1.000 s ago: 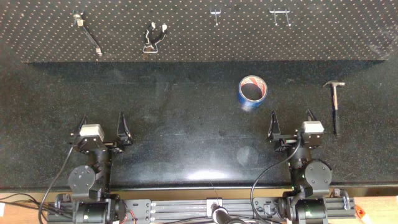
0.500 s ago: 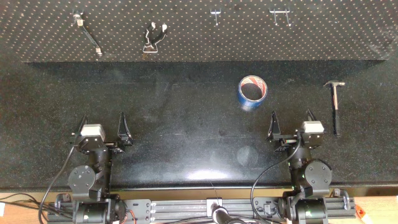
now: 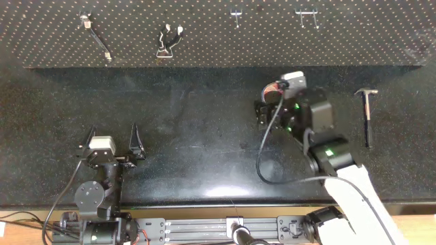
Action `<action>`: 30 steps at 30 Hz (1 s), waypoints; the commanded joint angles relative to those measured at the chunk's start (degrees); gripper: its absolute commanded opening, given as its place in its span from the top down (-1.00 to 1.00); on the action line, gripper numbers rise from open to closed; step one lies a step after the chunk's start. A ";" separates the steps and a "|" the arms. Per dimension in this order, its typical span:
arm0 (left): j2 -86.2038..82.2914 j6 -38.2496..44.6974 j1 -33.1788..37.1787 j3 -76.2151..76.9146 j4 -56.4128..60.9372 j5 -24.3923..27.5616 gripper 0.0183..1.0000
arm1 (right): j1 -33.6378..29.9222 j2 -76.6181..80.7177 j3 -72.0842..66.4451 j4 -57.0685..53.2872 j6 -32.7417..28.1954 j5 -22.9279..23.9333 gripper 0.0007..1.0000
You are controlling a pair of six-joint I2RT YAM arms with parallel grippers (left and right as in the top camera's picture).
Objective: Place Tools Onto Pegboard
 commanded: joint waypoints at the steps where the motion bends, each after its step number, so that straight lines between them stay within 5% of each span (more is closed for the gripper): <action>1: -0.46 0.55 -0.15 -0.09 -0.48 0.46 -0.99 | 1.97 10.73 6.25 -1.42 2.84 -0.07 -0.93; 7: -0.46 0.55 -0.15 -0.09 -0.48 0.44 -0.99 | 1.90 27.15 21.18 -15.89 5.44 4.70 -0.93; 18: -0.46 0.55 -0.15 -0.09 -0.48 0.46 -0.99 | 1.90 35.56 22.32 -19.15 5.97 4.72 -0.93; 19: -0.46 0.55 -0.15 -0.09 -0.48 0.46 -0.99 | 1.90 35.56 22.32 -19.12 5.97 4.90 -0.84; 22: -0.46 0.55 -0.15 -0.09 -0.48 0.46 -0.99 | 1.90 35.56 22.32 -19.08 4.24 4.90 0.17; 23: -0.46 0.55 -0.15 -0.09 -0.48 0.44 -0.99 | 1.90 35.56 22.32 -19.10 4.24 4.90 0.32; 28: -0.46 0.55 -0.15 -0.09 -0.48 0.44 -0.99 | 1.90 35.56 22.32 -19.12 3.80 4.90 0.81; 30: -0.46 0.55 -0.15 -0.09 -0.48 0.46 -0.99 | 1.90 35.56 22.32 -19.10 3.82 4.87 0.84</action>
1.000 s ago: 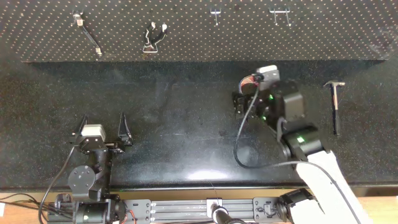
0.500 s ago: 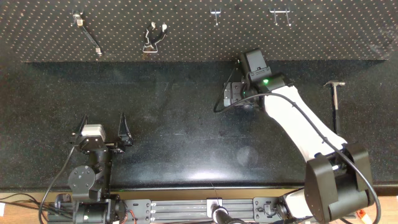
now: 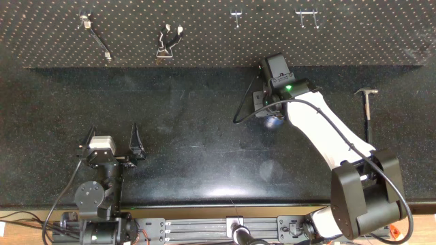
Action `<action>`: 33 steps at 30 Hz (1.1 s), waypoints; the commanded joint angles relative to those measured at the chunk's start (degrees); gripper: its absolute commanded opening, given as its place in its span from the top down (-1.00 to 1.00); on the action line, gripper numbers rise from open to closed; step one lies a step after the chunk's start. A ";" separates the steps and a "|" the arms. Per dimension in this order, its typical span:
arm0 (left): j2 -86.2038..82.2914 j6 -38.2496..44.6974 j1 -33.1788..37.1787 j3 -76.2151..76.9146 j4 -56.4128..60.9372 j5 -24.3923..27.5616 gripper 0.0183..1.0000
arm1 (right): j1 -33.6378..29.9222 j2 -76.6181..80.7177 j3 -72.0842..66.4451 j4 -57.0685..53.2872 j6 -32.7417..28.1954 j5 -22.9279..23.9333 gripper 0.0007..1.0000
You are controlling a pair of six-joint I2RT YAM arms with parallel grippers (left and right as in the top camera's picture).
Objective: Place Tools Onto Pegboard
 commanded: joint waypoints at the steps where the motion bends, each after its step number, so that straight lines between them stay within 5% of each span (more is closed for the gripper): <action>1: -0.44 0.55 -0.13 -0.09 -0.44 0.44 -1.00 | 0.28 0.66 1.05 0.28 -0.20 0.33 0.85; 10: -0.44 0.55 -0.13 -0.09 -0.46 0.46 -0.99 | 6.01 -26.71 1.05 17.88 -0.22 0.15 0.86; 13: -0.44 0.55 -0.13 -0.09 -0.46 0.44 -0.99 | 9.92 -25.09 1.05 28.20 -4.26 0.74 0.86; 16: -0.44 0.55 -0.13 -0.09 -0.46 0.44 -0.99 | 12.50 -20.94 1.05 32.52 -4.33 10.21 0.86; 18: -0.44 0.55 -0.13 -0.09 -0.46 0.44 -0.99 | 12.74 -15.96 1.05 36.30 -4.55 12.35 0.86; 27: -0.44 0.55 -0.13 -0.09 -0.46 0.44 -0.99 | 13.05 -3.58 1.05 52.43 -8.37 13.25 0.83; 29: -0.44 0.55 -0.13 -0.09 -0.44 0.46 -0.99 | 13.05 -3.72 1.05 53.70 -8.35 13.20 -0.29; 30: -0.44 0.55 -0.13 -0.09 -0.44 0.44 -0.99 | 13.05 -4.90 1.05 53.68 -8.13 13.16 -0.59; 33: -0.44 0.55 -0.13 -0.09 -0.46 0.44 -1.00 | 11.10 -14.14 1.11 42.29 -8.15 13.20 -0.90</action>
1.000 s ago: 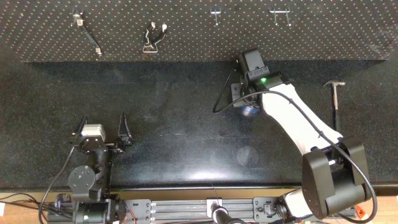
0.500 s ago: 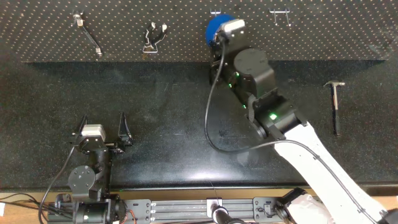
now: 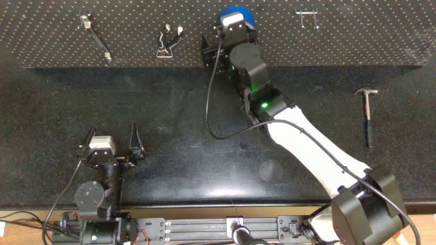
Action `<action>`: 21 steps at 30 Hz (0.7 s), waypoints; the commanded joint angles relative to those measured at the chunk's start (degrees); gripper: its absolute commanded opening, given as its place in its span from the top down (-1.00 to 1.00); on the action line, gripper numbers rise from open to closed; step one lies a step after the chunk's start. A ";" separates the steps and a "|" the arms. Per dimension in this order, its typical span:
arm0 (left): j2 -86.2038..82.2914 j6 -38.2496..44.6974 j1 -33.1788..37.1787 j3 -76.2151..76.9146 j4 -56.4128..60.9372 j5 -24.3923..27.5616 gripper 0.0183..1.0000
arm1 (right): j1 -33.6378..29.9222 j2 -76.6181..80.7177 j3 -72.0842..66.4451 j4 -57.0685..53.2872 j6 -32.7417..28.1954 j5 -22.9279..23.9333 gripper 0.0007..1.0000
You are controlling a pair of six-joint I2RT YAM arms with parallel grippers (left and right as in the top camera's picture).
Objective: Place Tools Onto Pegboard
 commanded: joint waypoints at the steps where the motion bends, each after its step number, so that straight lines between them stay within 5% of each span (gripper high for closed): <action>1: -0.44 0.55 -0.13 -0.09 -0.46 0.46 -0.99 | -4.50 -14.16 1.33 -19.71 -0.13 -0.57 -0.91; 3: -0.44 0.55 -0.13 -0.09 -0.44 0.46 -0.99 | -13.44 -18.49 7.56 -39.23 -0.13 -6.45 -0.91; 8: -0.44 0.55 -0.13 -0.09 -0.46 0.44 -0.99 | -36.11 -17.94 16.02 -74.42 -3.69 -7.04 -0.92; 12: -0.44 0.55 -0.13 -0.09 -0.44 0.44 -0.99 | -50.40 -11.67 15.74 -78.05 -6.78 -7.06 -0.92; 18: -0.44 0.55 -0.13 -0.09 -0.46 0.44 -0.99 | -55.82 0.15 14.12 -81.40 -16.39 -7.34 -0.92; 21: -0.44 0.55 -0.13 -0.09 -0.46 0.46 -0.99 | -64.65 3.89 14.12 -81.42 -22.32 -11.32 -0.92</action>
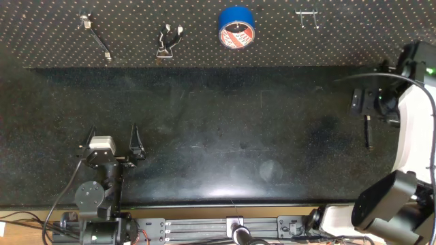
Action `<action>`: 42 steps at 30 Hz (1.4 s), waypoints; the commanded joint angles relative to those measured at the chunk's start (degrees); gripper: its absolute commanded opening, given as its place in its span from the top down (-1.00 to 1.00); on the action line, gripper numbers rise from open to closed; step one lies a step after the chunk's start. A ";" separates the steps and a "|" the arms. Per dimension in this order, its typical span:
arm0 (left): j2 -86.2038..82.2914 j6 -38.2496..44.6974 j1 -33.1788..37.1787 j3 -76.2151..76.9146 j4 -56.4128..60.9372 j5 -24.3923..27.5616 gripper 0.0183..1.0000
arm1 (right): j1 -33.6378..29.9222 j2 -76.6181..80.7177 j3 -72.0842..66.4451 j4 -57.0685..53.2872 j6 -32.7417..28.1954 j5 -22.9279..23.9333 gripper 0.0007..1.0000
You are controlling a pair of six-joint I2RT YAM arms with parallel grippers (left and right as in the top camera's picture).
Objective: Place Tools Onto Pegboard
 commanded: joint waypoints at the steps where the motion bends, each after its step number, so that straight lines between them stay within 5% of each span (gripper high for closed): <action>1: -0.44 0.55 -0.13 -0.09 -0.46 0.42 -0.99 | -8.31 3.19 -0.33 -0.90 -8.37 -2.75 -0.92; 3: -0.44 0.55 -0.13 -0.09 -0.44 0.44 -0.99 | -10.69 3.19 -0.33 -2.62 -16.76 -2.75 -0.93; 9: -0.44 0.55 -0.13 -0.09 -0.46 0.44 -0.99 | -10.99 4.92 -0.33 -1.40 -17.09 -2.34 -0.93; 18: -0.44 0.55 -0.13 -0.09 -0.46 0.42 -0.99 | -9.64 15.72 -0.33 2.47 -31.21 -2.49 -0.93; 25: -0.44 0.55 -0.13 -0.09 -0.46 0.44 -0.99 | -6.47 19.39 -0.33 4.28 -31.12 -2.29 -0.93; 28: -0.44 0.55 -0.13 -0.09 -0.46 0.44 -0.99 | -6.47 19.41 -0.33 3.63 -29.83 2.23 -0.93; 33: -0.44 0.55 -0.13 -0.09 -0.46 0.44 -0.99 | -6.47 18.78 -0.33 6.29 -22.93 2.16 -0.93; 42: -0.44 0.55 -0.13 -0.09 -0.46 0.44 -0.99 | -6.56 7.45 -14.23 18.71 -20.13 -1.36 -0.93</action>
